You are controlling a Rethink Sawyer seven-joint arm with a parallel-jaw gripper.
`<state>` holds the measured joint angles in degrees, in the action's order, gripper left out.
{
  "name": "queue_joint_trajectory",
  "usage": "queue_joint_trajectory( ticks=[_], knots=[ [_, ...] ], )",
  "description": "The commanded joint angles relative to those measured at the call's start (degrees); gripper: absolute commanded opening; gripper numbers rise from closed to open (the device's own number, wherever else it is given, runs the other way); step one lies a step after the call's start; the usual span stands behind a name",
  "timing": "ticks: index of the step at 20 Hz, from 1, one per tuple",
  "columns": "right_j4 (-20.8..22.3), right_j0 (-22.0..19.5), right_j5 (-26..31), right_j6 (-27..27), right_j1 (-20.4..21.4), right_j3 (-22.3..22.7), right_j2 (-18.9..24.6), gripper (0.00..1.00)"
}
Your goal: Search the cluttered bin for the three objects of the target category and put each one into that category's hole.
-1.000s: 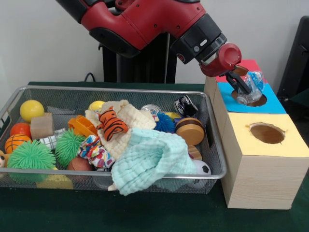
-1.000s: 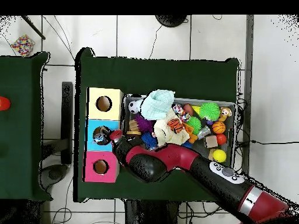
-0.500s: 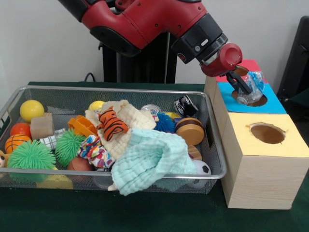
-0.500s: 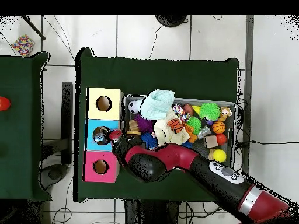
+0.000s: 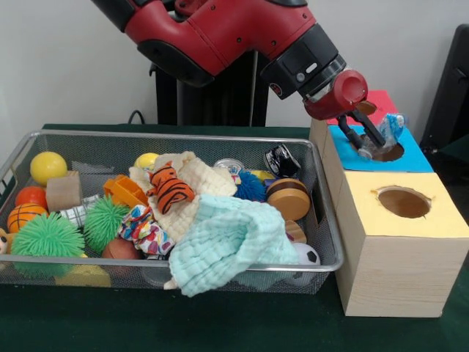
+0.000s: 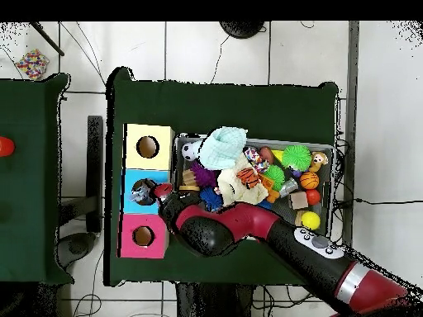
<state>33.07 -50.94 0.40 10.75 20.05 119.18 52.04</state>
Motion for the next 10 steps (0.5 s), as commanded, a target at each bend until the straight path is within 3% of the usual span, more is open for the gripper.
queue_joint_trajectory(
  ticks=[1,7,10],
  knots=[
    [-0.9,3.4,6.6,-14.3,1.4,-7.2,-8.7,1.0],
    [-2.2,4.6,7.2,-14.4,2.7,-7.1,-10.1,1.0],
    [-3.0,3.5,8.1,-13.8,3.0,-5.7,-8.0,1.0]
  ],
)
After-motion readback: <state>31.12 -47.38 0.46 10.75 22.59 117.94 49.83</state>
